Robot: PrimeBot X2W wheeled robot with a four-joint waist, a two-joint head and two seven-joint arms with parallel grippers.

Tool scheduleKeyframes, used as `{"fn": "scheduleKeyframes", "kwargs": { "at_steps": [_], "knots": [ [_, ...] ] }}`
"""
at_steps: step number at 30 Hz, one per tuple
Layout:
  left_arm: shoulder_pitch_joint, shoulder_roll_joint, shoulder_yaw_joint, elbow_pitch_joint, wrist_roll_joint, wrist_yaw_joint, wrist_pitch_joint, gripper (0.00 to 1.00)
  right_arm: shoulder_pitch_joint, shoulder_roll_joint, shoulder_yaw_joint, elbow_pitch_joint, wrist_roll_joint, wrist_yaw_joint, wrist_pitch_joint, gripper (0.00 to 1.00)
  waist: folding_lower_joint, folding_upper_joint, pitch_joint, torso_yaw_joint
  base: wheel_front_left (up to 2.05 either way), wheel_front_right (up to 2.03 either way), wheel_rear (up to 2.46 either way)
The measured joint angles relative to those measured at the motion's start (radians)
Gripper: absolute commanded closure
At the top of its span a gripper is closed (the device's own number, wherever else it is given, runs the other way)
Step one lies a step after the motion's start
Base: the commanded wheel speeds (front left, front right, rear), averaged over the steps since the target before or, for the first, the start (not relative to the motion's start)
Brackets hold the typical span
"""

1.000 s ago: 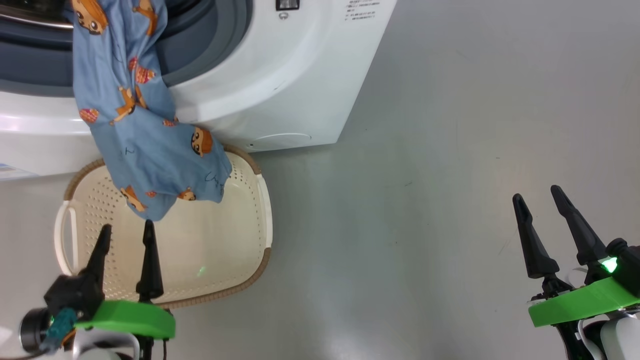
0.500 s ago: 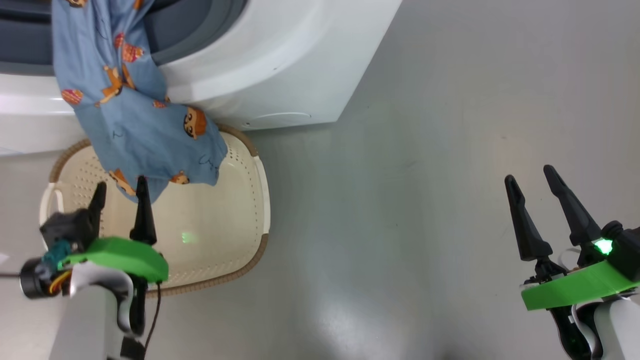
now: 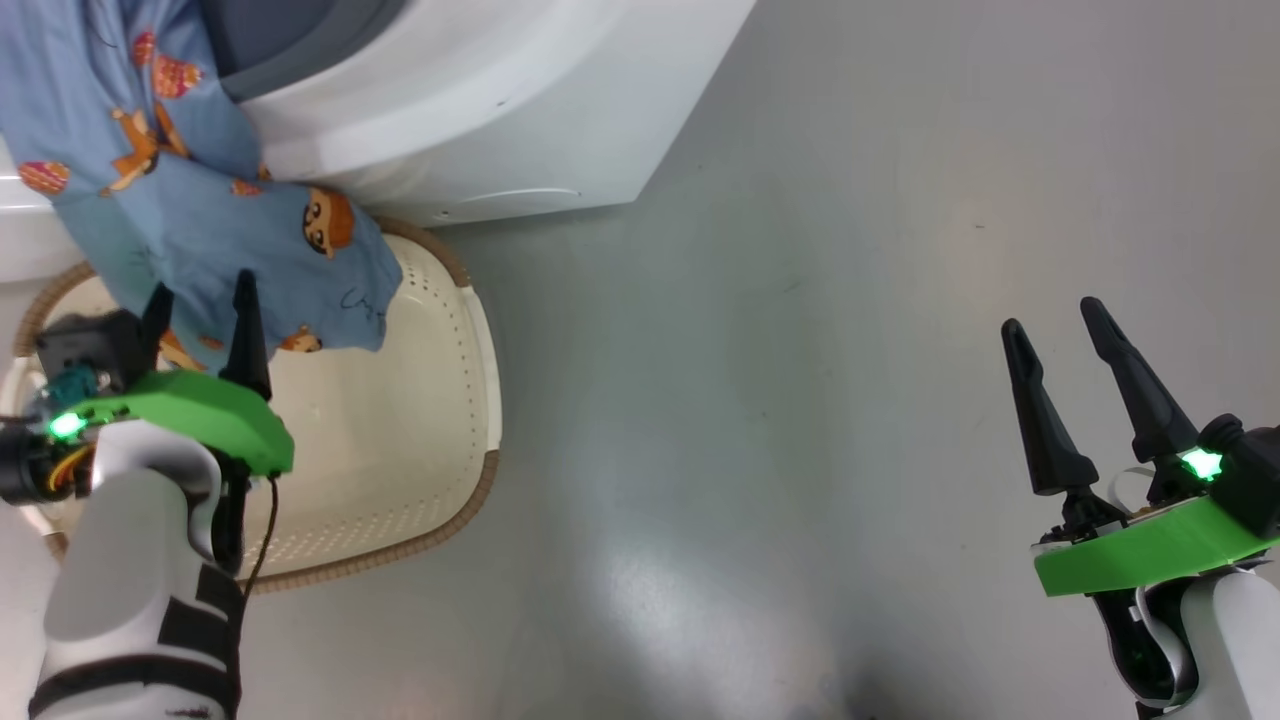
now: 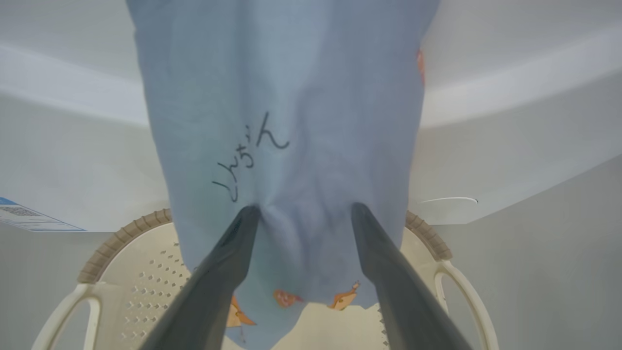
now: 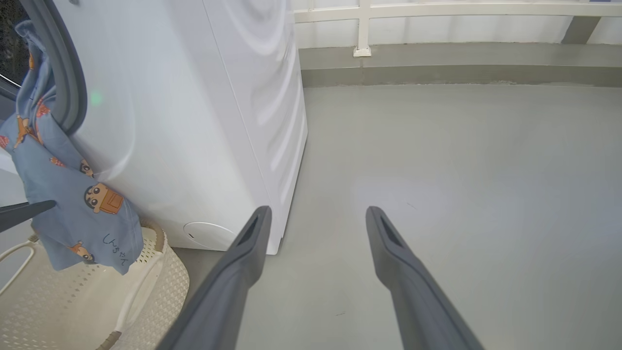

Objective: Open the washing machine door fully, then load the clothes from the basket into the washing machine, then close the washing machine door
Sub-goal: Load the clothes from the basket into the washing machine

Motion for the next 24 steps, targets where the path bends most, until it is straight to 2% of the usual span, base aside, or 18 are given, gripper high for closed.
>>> {"fn": "scheduleKeyframes", "kwargs": {
  "at_steps": [13,14,15,16,18,24],
  "knots": [
    [-0.129,0.045,0.022,0.135,0.012,0.000,0.000,0.00,-0.012,0.002,0.038,0.001,0.002,0.000,0.000,0.00,-0.0001,0.0001,0.027,-0.046,0.00,0.00,0.00],
    [-0.135,0.048,0.022,0.138,0.012,-0.001,0.000,0.06,-0.017,0.002,0.042,0.002,0.002,0.000,0.000,0.00,-0.0001,0.0001,0.028,-0.049,0.00,0.00,0.00],
    [-0.139,0.049,0.023,0.140,0.012,-0.006,0.000,0.36,-0.022,0.002,0.045,0.002,0.002,0.000,0.000,0.00,-0.0001,0.0001,0.029,-0.051,0.00,0.00,0.00],
    [-0.143,0.051,0.024,0.143,0.012,-0.009,0.000,0.53,-0.023,0.003,0.046,0.002,0.002,0.000,0.000,0.00,0.0000,0.0000,0.029,-0.053,0.00,0.00,0.00],
    [-0.148,0.051,0.026,0.144,0.012,-0.014,0.000,1.00,-0.023,0.003,0.047,0.004,0.002,0.000,0.000,0.00,-0.0001,0.0000,0.028,-0.055,0.00,0.00,0.00],
    [-0.148,0.043,0.033,0.131,0.010,-0.028,0.000,1.00,-0.022,0.005,0.042,0.007,0.002,0.000,0.000,0.00,-0.0001,0.0001,0.017,-0.047,0.00,0.00,0.00]
  ]
}}
